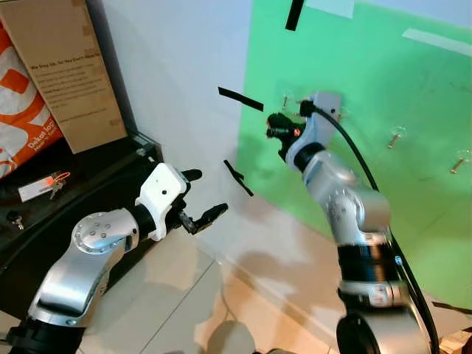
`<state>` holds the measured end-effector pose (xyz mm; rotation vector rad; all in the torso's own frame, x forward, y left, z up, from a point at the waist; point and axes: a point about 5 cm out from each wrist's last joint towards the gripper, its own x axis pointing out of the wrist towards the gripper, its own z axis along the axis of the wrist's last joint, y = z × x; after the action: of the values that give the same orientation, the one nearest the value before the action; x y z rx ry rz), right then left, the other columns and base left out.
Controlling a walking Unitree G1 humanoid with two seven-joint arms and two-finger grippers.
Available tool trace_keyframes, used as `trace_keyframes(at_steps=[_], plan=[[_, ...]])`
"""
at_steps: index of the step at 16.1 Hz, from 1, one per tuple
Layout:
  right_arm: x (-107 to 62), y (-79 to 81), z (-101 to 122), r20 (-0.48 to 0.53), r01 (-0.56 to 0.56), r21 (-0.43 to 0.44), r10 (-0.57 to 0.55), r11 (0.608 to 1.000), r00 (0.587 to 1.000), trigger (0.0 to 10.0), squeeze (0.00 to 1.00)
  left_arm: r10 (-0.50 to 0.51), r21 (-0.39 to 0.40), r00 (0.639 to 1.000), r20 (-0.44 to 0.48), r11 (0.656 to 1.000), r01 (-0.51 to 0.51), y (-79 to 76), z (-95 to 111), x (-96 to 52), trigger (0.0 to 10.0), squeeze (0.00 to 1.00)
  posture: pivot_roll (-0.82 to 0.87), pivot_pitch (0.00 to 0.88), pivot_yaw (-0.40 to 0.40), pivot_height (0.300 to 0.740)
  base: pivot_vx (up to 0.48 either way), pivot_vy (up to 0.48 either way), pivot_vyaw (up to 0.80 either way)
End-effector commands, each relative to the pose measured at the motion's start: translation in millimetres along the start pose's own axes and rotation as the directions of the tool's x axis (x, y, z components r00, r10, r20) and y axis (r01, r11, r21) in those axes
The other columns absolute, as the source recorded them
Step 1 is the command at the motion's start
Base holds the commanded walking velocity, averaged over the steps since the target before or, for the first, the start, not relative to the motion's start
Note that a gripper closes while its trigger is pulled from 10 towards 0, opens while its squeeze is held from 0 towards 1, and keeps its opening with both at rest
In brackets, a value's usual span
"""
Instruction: Hang keys on a hook
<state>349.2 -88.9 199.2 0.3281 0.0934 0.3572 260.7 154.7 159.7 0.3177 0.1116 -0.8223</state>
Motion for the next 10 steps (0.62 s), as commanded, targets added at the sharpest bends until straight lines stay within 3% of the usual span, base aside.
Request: trace_keyframes(at_steps=[1,10], plan=[[4.0,-2.5,3.6,0.015,-0.008,0.022,0.007,1.0,1.0,10.0,0.0,-0.011,0.008,1.0,0.0,1.0,0.011,0.3,2.7,-1.9,10.0,0.0,0.03,0.0,-0.039,0.74,0.0,0.0,0.0],[21.3,-13.3,9.3,0.038,0.042,0.135,-0.047,0.99,0.998,10.0,0.0,-0.012,0.002,1.0,0.006,1.0,0.012,0.3,6.1,-0.3,10.0,0.0,0.03,0.0,-0.043,0.74,0.0,0.0,0.0]])
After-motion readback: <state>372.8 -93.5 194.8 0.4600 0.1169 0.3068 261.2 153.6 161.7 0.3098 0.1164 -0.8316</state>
